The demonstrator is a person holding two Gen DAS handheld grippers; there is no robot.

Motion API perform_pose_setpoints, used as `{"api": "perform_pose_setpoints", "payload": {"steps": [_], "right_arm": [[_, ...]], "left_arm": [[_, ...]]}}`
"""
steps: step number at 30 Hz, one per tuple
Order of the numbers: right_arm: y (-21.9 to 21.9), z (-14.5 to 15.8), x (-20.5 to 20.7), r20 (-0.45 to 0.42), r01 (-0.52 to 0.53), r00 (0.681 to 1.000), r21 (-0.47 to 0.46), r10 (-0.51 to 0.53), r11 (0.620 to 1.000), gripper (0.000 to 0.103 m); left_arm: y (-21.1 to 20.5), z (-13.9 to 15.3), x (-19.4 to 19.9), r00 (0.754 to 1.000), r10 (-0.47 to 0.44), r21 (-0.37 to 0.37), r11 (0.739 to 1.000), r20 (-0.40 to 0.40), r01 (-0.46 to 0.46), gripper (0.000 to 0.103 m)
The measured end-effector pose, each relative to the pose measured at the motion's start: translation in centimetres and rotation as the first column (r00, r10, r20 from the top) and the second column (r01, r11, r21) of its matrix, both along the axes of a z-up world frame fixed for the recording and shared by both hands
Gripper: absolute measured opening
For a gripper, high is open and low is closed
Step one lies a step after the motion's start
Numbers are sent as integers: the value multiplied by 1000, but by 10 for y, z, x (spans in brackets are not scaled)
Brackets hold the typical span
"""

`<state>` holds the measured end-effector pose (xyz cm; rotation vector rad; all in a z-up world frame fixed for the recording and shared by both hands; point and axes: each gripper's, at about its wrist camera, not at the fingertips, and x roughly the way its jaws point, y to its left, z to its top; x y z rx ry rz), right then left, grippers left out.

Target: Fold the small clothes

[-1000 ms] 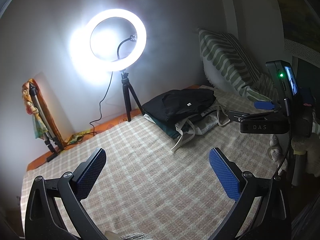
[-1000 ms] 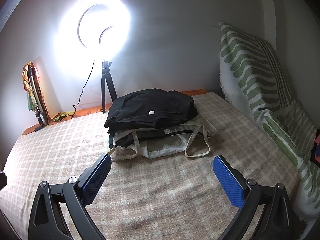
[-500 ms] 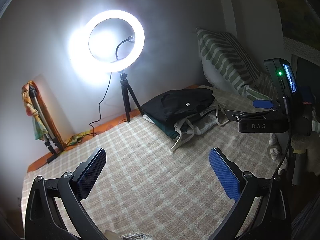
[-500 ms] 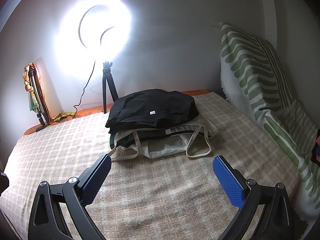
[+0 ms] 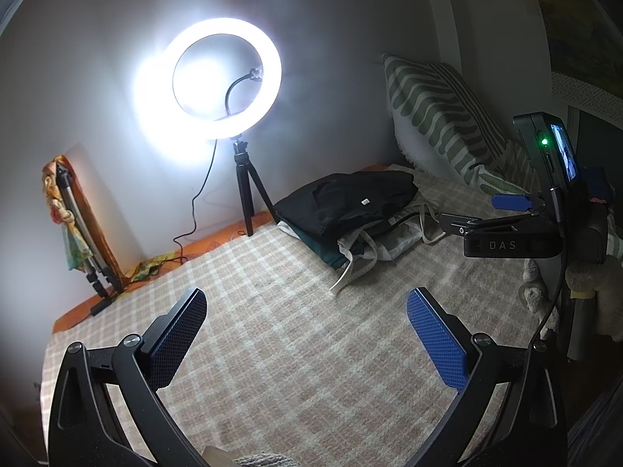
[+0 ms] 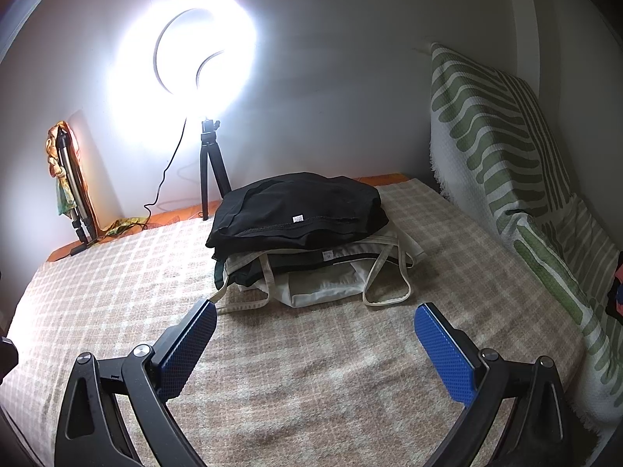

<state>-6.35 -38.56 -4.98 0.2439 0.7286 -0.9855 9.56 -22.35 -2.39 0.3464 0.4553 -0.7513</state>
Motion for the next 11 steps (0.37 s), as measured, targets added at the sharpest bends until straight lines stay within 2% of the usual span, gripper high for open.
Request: {"api": "perform_pose_setpoints", "payload": {"steps": [8, 11], "right_arm": [[1, -2, 2, -6, -7, 1000, -5, 7, 1000, 103], [1, -2, 2, -5, -6, 1000, -4, 6, 1000, 103]], "left_arm": [[6, -2, 0, 999, 22, -23, 1000, 29, -21, 103], [6, -2, 0, 1000, 16, -20, 1000, 17, -15, 103]]}}
